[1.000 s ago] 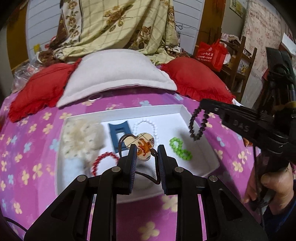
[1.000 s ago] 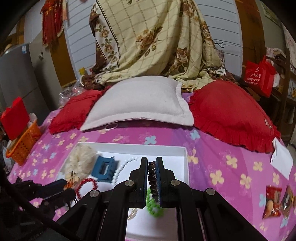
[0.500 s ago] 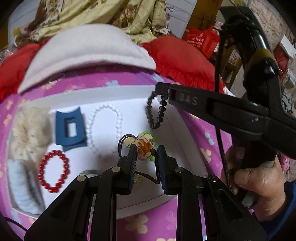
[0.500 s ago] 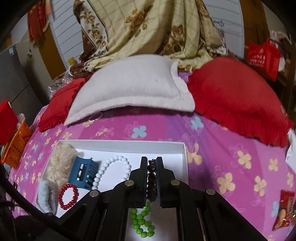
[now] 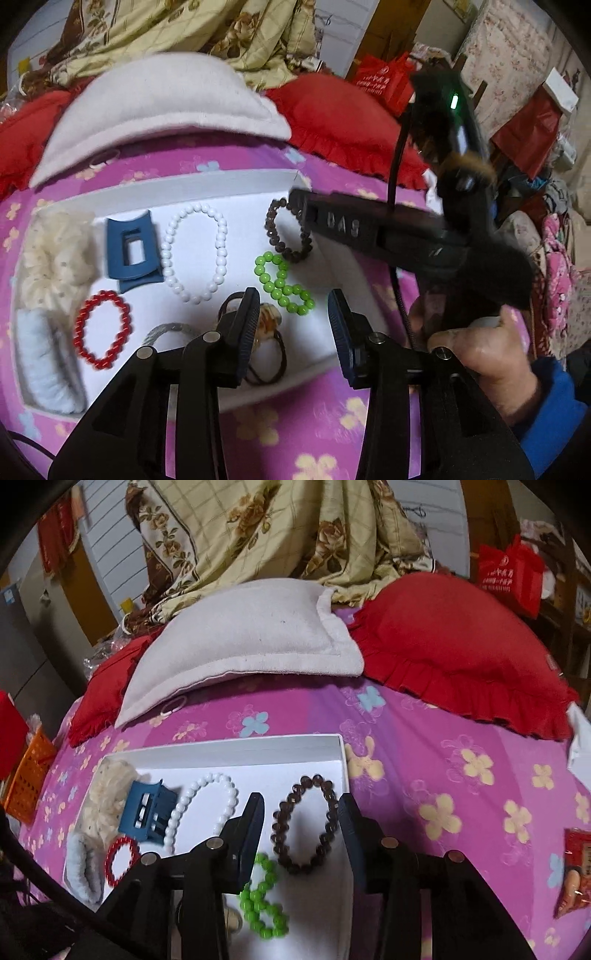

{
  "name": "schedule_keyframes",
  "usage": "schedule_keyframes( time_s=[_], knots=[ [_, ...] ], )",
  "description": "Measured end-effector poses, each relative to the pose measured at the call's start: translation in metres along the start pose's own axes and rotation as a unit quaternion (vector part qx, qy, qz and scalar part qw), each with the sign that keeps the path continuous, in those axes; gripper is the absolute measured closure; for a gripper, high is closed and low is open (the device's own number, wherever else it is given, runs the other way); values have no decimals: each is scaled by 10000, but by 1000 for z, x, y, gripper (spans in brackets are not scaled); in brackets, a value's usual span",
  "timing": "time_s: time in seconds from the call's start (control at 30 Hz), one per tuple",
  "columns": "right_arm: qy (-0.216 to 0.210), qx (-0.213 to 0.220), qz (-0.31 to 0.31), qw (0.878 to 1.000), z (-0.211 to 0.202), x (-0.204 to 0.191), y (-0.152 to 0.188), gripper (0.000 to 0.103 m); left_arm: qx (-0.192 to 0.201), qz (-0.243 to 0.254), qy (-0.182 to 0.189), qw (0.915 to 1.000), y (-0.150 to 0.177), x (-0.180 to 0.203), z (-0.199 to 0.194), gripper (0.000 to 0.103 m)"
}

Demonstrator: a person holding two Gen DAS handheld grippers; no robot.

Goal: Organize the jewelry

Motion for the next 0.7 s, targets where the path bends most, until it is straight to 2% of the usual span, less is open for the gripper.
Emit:
schedule_keyframes(
  time_s=[0.03,0.17,0.27,0.33,0.43,0.53,0.63,0.7],
  knots=[
    [23,-13,-77,10000,-4,-4,5,63,70,-7,-30,10000,1,-2,-9,64],
    [32,-94,-563,9984,-20,-33,38,63,460,-218,-538,9973,15,-32,-56,54],
    [-80,-157,-717,9973,-19,-55,60,62,606,-525,-1059,9911,33,-64,-81,53],
    [-187,-173,-732,9970,-15,-67,68,62,622,-799,-1280,9866,47,-86,-90,52],
    [-404,-288,-654,9966,0,-90,74,62,581,-1162,-1670,9774,70,-122,-90,50],
    [-431,-400,-608,9964,16,-107,80,62,371,-1445,-2146,9653,85,-158,-76,50],
    [-325,-516,-651,9960,29,-115,90,62,272,-1715,-2246,9589,102,-182,-70,50],
    [-182,-431,-829,9955,28,-120,95,60,296,-1795,-2295,9561,107,-192,-70,50]
  ],
)
Point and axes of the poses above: each gripper's, at about its wrist camera, not at the fingertips, and z roughly the way its jaws point, x to its right, y to its underside, the point moved 3 cm from there along z, roughly the way its jaws point, and after that the axes turned 9 degrees about -y, right-handed, at the moved point
